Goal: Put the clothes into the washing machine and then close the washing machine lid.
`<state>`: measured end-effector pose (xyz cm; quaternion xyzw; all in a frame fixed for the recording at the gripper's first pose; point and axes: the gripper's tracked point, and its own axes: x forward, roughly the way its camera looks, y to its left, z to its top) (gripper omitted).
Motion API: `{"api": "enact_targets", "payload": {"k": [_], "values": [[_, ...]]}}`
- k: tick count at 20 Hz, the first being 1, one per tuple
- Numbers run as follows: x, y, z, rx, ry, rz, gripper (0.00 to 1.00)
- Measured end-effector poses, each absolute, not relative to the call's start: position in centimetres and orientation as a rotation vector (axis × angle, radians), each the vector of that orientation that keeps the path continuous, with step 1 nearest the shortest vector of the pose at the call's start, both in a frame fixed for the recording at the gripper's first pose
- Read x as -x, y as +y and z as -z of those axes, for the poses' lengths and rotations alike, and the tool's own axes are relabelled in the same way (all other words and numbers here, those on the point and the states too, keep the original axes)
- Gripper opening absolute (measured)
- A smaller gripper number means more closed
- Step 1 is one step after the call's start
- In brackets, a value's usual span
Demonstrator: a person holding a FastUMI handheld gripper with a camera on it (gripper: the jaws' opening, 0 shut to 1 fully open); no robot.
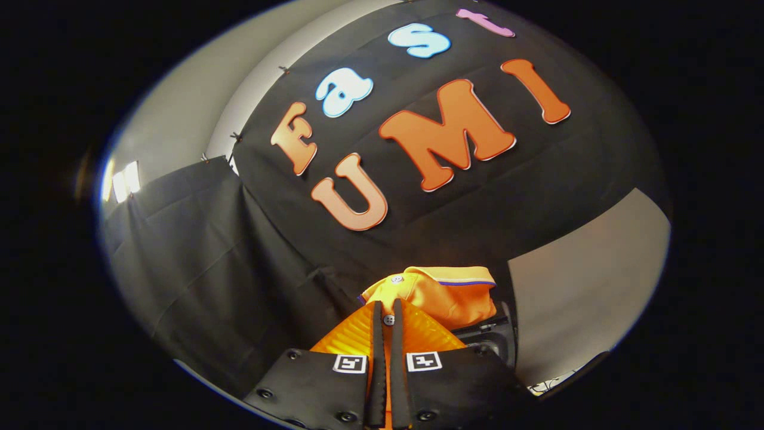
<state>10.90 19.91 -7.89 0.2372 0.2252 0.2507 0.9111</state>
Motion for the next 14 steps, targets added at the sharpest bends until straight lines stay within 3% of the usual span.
{"api": "enact_targets", "payload": {"k": [6, 14], "values": [[-11.6, 27.8, 13.8, -0.434, 0.577, -0.557, 0.11], [-16.1, 32.0, 27.5, -0.363, 0.760, -0.477, 0.11]]}}
